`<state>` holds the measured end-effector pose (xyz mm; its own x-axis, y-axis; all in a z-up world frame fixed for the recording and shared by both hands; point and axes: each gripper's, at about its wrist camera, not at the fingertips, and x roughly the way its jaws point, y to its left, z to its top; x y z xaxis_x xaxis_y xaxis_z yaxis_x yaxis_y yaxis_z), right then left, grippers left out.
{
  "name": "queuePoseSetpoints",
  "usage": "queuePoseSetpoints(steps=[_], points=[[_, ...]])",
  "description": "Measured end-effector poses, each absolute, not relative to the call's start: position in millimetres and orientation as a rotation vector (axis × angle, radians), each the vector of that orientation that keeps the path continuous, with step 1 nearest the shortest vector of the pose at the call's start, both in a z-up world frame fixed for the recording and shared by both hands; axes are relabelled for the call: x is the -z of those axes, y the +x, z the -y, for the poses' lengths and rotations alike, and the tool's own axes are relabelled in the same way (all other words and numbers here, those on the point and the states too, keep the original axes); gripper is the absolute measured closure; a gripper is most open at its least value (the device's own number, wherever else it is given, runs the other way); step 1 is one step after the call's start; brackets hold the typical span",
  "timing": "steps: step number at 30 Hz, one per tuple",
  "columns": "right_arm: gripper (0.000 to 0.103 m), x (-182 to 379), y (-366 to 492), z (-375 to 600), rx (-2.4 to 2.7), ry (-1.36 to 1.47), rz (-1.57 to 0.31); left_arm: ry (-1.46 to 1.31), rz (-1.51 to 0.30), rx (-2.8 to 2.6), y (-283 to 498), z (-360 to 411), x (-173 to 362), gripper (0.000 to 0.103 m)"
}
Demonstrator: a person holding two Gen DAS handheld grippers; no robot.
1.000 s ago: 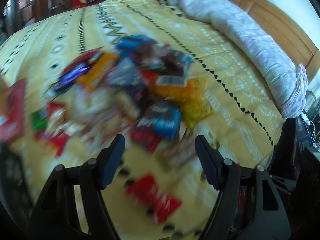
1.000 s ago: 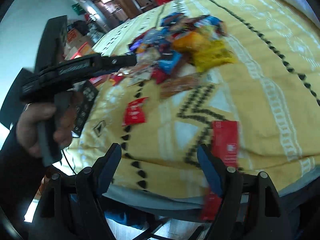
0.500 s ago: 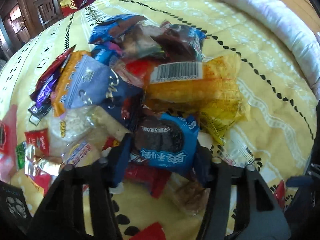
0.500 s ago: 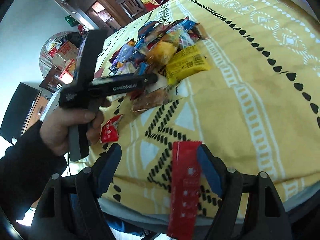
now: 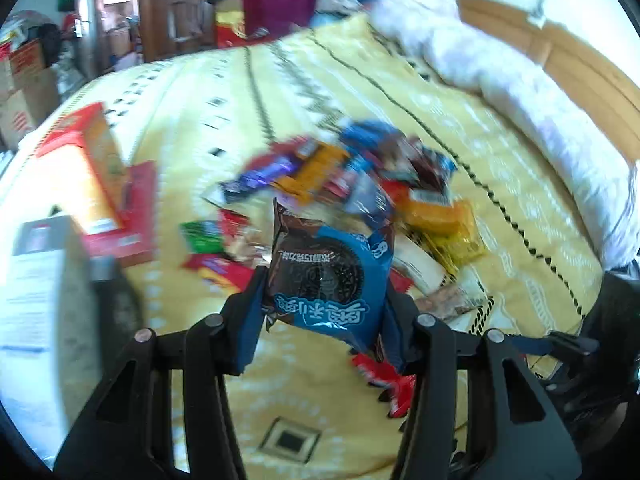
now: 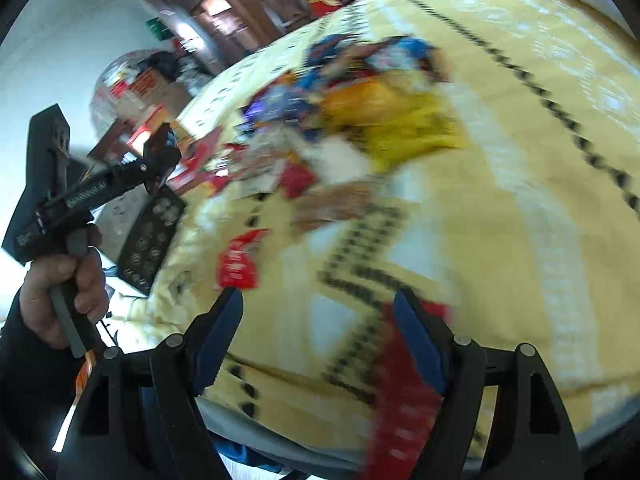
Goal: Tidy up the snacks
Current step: 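Grasp a blue cookie packet with the left gripper while the right gripper grasps a red candy packet, then carry the blue cookie packet and red candy packet over the clear bowl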
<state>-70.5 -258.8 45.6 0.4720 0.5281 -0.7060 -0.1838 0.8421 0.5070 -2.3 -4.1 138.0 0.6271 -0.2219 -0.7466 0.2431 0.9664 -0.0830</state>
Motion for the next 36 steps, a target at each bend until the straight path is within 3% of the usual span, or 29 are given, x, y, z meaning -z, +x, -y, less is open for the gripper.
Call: queuePoseSetpoints(steps=[8,13,15,19,28,36], points=[[0.023,-41.9,-20.5,173.3,-0.597,0.299,-1.003,-0.004,-0.821,0.257,-15.8,-15.3,-149.2,0.052],[0.041,-14.2,-6.1,144.2,-0.568,0.202,-1.074,-0.018,-0.812,0.253,-22.2,-24.3,-153.6,0.052],[0.057,-11.2,-8.7,146.5,-0.535,0.19,-1.067,-0.025,-0.803,0.251,-24.3,-27.5,-156.0,0.052],[0.066,-22.7,-12.4,153.2,-0.508,0.184,-1.045,-0.049,-0.78,0.249,-30.3,-35.2,-163.0,0.052],[0.066,-123.3,-6.5,150.7,-0.512,0.163,-0.831,-0.074,-0.674,0.168,-49.6,-85.0,-207.3,0.052],[0.067,-235.2,3.9,64.6,-0.659,0.078,-0.625,-0.117,-0.59,-0.035,-72.7,-168.7,-246.0,0.052]])
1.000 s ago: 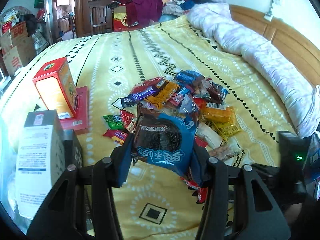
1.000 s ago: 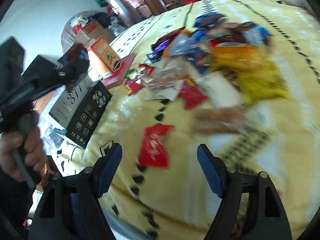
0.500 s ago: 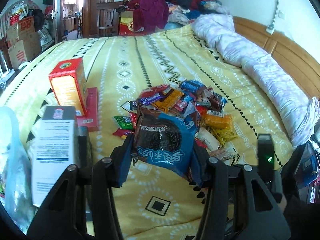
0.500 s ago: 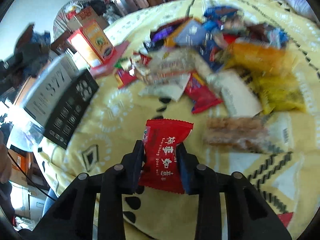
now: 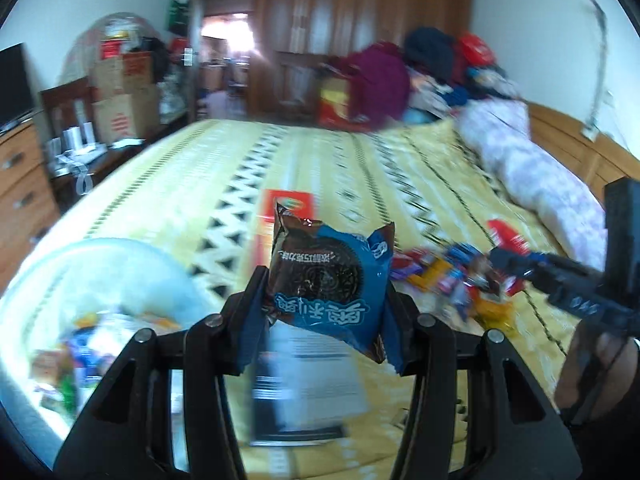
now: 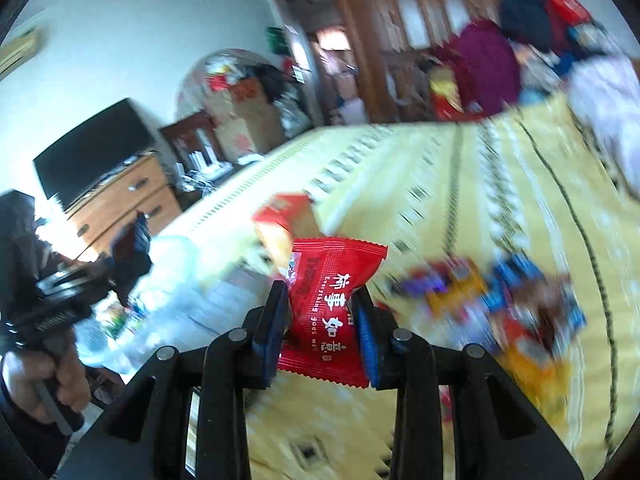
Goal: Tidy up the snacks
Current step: 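Carry the blue cookie packet and red candy packet over the clear bowl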
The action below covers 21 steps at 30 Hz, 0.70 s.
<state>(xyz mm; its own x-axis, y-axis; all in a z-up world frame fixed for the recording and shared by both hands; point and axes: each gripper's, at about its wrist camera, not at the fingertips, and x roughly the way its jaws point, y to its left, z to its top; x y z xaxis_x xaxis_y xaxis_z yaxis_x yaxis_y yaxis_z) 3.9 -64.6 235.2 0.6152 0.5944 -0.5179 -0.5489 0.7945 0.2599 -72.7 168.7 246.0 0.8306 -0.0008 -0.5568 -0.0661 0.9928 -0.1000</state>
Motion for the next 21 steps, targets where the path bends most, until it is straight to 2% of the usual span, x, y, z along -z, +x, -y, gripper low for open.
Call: queuePoseSetpoints(steps=[12,21], points=[[0.067,-295.1,-13.8,-106.8,-0.923,-0.007,-0.566,-0.175,-0.542,-0.333,-104.1,-279.6,-255.9,0.052],[0.067,-296.3,-26.3,-201.5,-1.034,-0.065,-0.638,-0.232,-0.57,-0.429,-109.8,-320.3,-241.0,0.052]])
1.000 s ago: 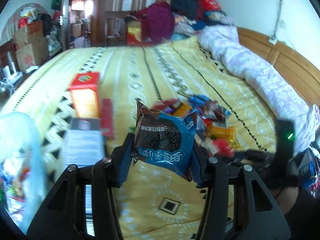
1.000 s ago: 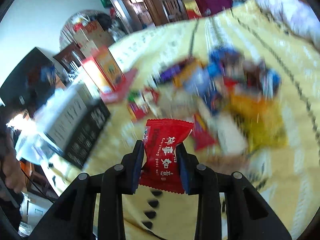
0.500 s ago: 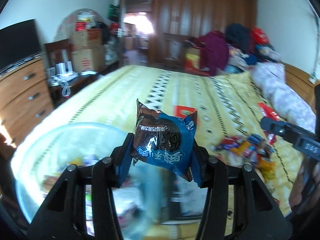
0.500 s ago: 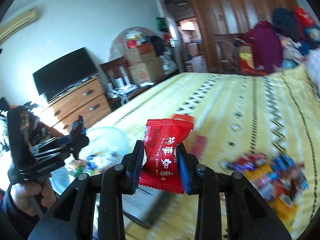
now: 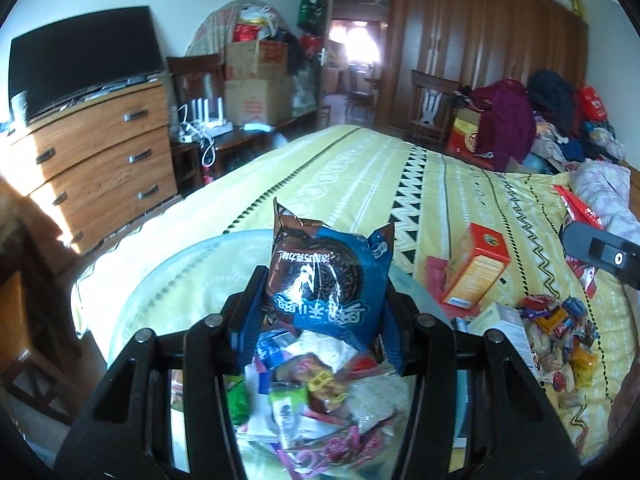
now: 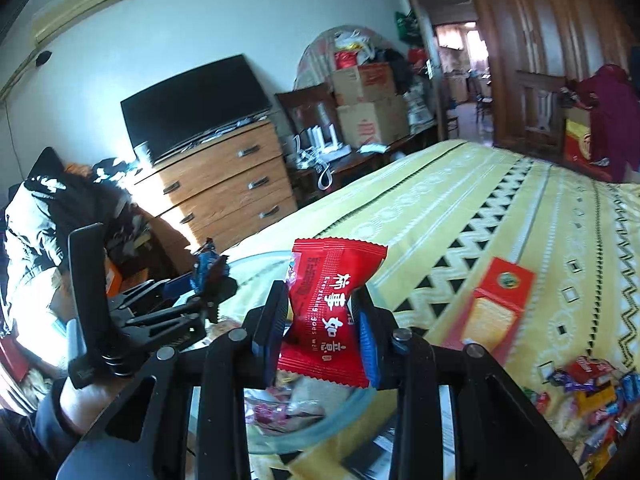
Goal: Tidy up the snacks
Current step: 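Carry the blue cookie packet and red candy packet over the clear bowl, then open the left gripper over the bowl while the right gripper releases the red packet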
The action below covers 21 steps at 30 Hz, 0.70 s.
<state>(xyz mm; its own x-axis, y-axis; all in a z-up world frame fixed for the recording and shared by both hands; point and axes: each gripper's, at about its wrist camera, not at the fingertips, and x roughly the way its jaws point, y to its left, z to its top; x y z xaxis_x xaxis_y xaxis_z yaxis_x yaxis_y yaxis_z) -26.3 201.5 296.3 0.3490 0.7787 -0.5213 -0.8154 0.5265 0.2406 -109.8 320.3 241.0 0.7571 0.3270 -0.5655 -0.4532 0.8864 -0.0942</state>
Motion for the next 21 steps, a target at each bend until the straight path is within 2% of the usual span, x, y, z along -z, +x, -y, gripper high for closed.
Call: queuePoseSetpoints(steps=[21], points=[[0.066,-259.4,-16.5,-260.0,-1.083,-0.092,-0.787,-0.278,-0.624,-0.432,-117.9,-350.7,-223.2,0.052]])
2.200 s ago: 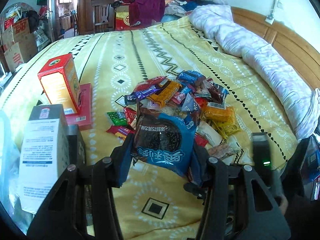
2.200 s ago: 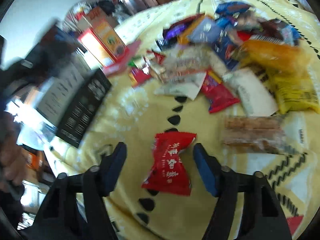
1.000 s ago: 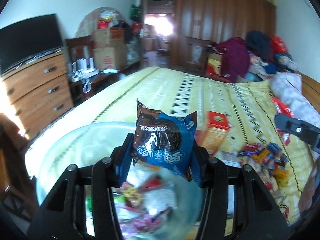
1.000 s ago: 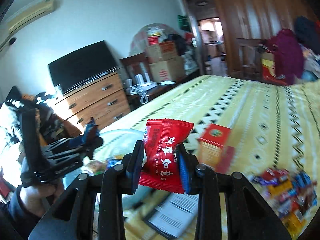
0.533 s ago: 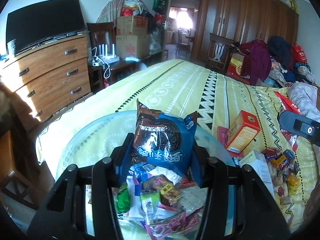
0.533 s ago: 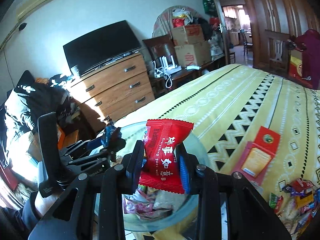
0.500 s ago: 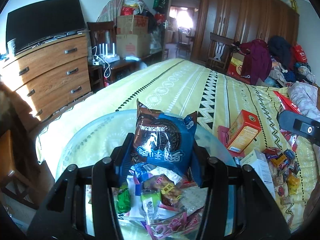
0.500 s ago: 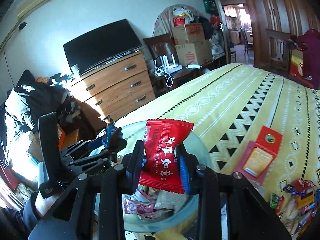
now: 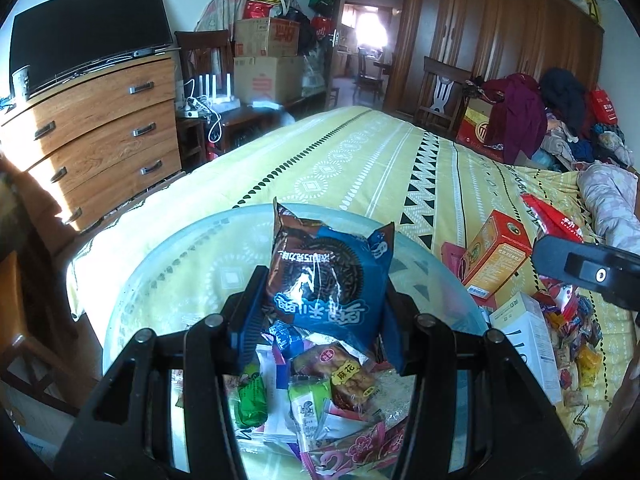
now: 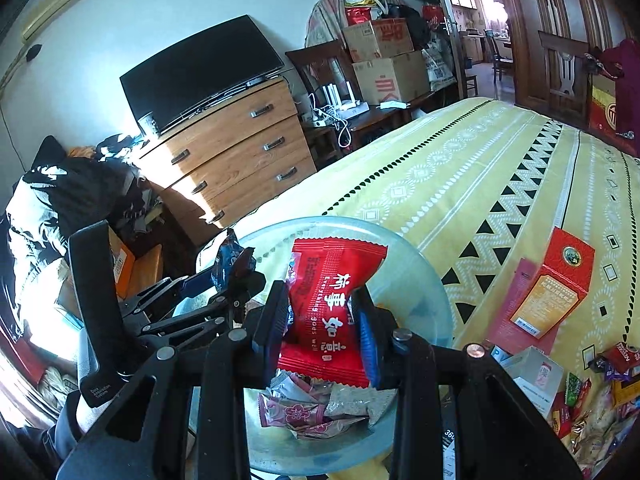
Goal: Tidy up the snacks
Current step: 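Open the left gripper over the bowl while the right gripper releases the red packet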
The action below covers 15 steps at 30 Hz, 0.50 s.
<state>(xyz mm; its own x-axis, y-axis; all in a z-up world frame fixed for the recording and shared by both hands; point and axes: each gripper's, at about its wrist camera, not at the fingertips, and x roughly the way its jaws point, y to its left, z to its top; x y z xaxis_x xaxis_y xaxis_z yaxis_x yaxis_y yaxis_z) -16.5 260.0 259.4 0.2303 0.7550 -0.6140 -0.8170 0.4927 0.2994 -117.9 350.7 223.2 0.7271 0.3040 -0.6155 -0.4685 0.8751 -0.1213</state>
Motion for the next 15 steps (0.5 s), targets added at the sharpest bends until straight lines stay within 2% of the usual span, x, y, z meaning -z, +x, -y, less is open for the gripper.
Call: queuePoseSetpoints(steps=[15], points=[[0.066,-255.3,-15.8,-267.1,-1.088,-0.099,-0.793,-0.285,-0.627,-0.426,-119.8,-351.9,-217.9,0.052]])
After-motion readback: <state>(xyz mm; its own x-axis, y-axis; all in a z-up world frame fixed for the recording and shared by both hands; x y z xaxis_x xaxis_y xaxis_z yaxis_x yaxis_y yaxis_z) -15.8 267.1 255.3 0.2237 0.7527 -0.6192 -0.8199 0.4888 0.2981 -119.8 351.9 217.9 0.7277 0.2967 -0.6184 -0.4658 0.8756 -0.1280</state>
